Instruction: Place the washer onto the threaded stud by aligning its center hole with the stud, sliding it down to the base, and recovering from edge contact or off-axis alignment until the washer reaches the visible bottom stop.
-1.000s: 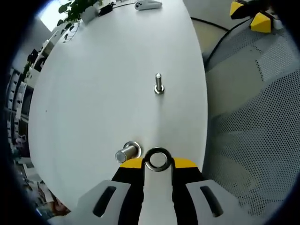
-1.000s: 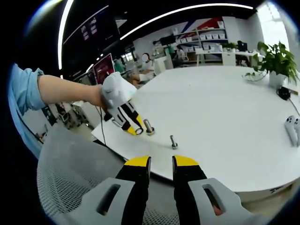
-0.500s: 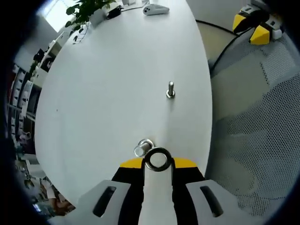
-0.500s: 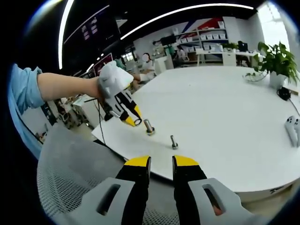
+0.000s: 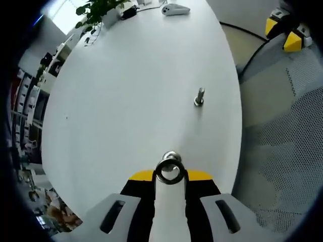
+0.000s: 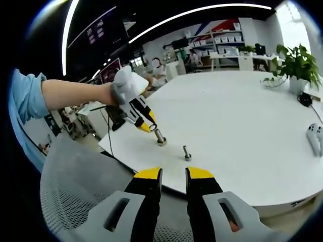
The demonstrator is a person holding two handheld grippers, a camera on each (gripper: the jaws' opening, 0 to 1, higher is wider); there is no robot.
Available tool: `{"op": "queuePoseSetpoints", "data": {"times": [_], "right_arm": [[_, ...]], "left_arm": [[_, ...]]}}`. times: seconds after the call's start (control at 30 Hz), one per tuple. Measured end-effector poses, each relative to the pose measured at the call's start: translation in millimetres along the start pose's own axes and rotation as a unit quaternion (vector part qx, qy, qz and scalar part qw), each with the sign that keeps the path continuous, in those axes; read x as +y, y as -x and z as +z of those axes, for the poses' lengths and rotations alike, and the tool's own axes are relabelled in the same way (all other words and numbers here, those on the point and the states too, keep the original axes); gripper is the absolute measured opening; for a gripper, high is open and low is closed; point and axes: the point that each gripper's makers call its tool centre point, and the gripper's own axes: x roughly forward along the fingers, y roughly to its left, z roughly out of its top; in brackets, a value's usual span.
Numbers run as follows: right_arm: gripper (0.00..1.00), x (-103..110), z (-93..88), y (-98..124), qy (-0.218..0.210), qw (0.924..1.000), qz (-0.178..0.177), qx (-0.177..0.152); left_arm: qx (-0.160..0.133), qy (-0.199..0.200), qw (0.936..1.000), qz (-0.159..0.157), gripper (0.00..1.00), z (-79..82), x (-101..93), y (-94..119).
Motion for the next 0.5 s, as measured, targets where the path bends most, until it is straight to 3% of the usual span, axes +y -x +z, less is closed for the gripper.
{"op": "queuePoseSetpoints", "data": {"times": [0.5], "right_arm": [[0.22,-1,0.1,0,0.001,1.0000,-0.003,0.001]], "left_arm": [[0.019,-0.006,0.9997,-0.013,0.19,-1.9,2.7,-19]]}}
